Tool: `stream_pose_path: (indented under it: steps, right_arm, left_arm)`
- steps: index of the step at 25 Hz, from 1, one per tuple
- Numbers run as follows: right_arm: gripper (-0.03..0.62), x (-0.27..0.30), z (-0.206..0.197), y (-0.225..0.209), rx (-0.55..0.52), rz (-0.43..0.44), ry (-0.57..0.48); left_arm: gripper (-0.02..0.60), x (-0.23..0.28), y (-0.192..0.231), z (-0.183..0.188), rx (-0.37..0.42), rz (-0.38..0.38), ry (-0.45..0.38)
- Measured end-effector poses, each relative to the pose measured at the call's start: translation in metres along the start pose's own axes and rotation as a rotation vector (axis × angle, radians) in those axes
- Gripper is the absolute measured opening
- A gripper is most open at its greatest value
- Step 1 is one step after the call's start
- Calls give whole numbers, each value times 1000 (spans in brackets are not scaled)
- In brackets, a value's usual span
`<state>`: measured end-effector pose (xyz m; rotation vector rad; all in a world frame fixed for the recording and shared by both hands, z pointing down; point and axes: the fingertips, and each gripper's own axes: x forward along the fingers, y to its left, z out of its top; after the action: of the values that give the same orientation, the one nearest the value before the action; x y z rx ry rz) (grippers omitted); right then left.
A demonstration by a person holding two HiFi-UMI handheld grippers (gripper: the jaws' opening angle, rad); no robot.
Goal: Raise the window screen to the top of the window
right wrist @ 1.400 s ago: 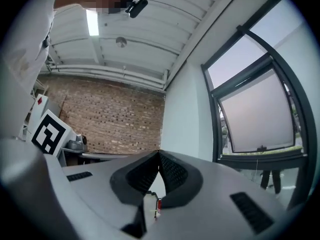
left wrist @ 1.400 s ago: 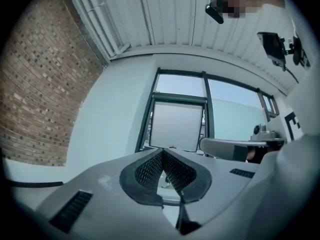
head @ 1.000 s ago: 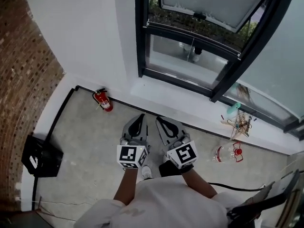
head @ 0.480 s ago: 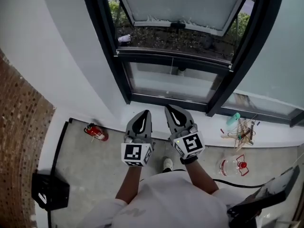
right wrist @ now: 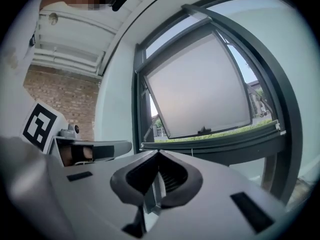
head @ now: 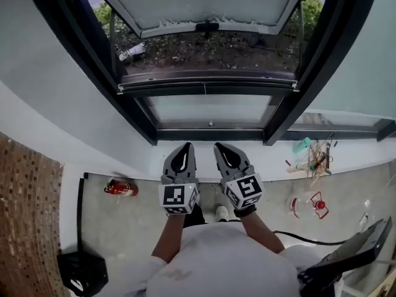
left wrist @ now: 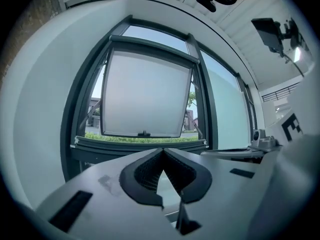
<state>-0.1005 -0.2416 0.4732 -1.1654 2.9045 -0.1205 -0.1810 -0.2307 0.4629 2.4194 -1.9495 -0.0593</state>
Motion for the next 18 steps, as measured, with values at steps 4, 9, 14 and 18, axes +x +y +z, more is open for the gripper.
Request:
stream_pose_path:
  steps: [4, 9, 14, 18]
  right_arm:
    - [3, 33, 9, -36, -27, -96, -6]
    - [3, 78, 22, -68, -68, -198, -17]
    - [3, 116, 10, -78, -61, -258, 15]
    - [3, 128, -8, -92, -48, -265, 51]
  left_arm:
    - [2, 51, 20, 7, 38, -64, -7]
    - [2, 103, 49, 17, 74, -146, -29]
    - [2, 138, 71, 6, 142, -235, 14]
    - [2, 162, 77, -3, 185, -257, 37]
